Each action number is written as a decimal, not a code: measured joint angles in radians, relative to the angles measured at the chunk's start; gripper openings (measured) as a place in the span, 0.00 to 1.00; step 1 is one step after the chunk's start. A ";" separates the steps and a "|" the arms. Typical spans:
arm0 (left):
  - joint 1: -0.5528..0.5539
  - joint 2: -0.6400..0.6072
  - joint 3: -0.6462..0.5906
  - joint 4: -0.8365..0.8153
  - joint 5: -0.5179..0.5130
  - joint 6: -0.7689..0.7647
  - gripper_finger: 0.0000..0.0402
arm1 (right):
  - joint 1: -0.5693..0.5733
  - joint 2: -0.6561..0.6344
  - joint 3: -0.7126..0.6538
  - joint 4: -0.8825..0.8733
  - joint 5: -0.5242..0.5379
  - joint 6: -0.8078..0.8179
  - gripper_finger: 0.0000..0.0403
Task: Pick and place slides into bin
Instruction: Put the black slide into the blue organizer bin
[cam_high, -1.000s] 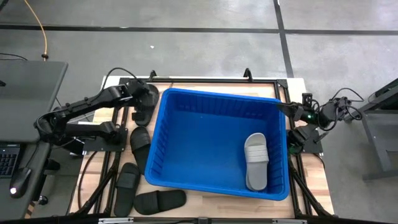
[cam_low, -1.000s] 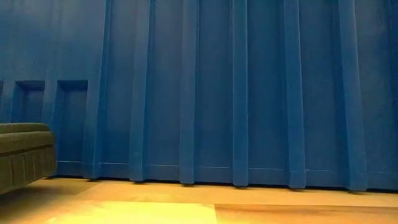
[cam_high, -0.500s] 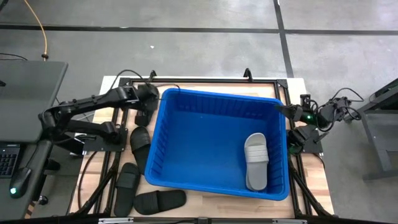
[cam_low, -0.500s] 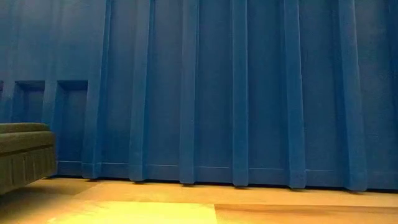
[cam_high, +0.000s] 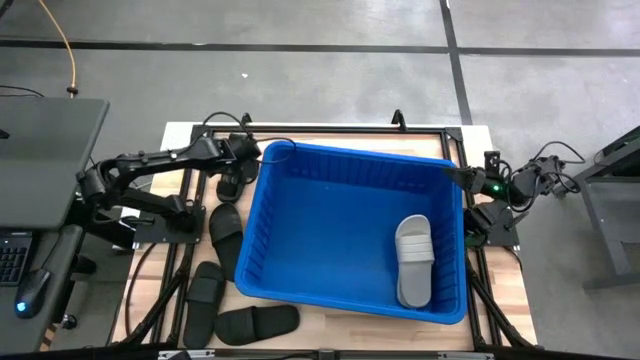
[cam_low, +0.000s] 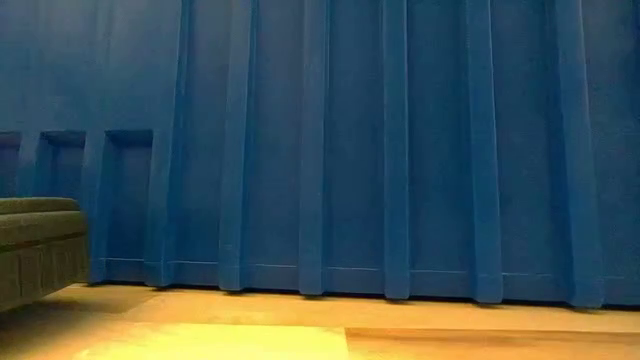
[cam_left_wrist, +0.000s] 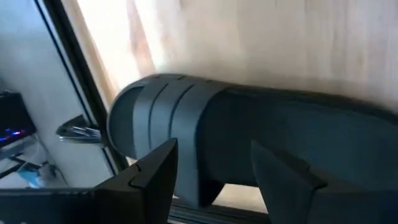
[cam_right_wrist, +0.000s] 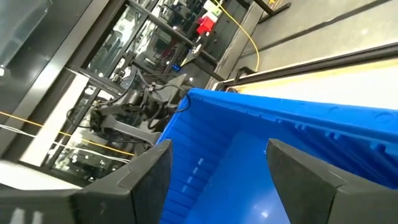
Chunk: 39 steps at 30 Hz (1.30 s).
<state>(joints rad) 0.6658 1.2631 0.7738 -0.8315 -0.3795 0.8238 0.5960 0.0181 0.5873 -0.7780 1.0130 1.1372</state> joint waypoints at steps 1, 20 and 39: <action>0.010 0.001 0.000 0.003 -0.006 0.002 0.48 | 0.000 0.000 0.000 0.000 0.000 0.011 0.62; 0.172 0.003 -0.106 0.197 -0.002 0.025 0.49 | 0.000 0.000 0.000 -0.027 0.034 0.058 0.62; 0.194 0.108 -0.104 0.379 0.059 0.006 0.04 | 0.000 0.000 0.000 -0.018 0.030 0.113 0.62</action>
<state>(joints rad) 0.8597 1.3715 0.6701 -0.4522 -0.3207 0.8295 0.5957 0.0181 0.5873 -0.7963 1.0431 1.2499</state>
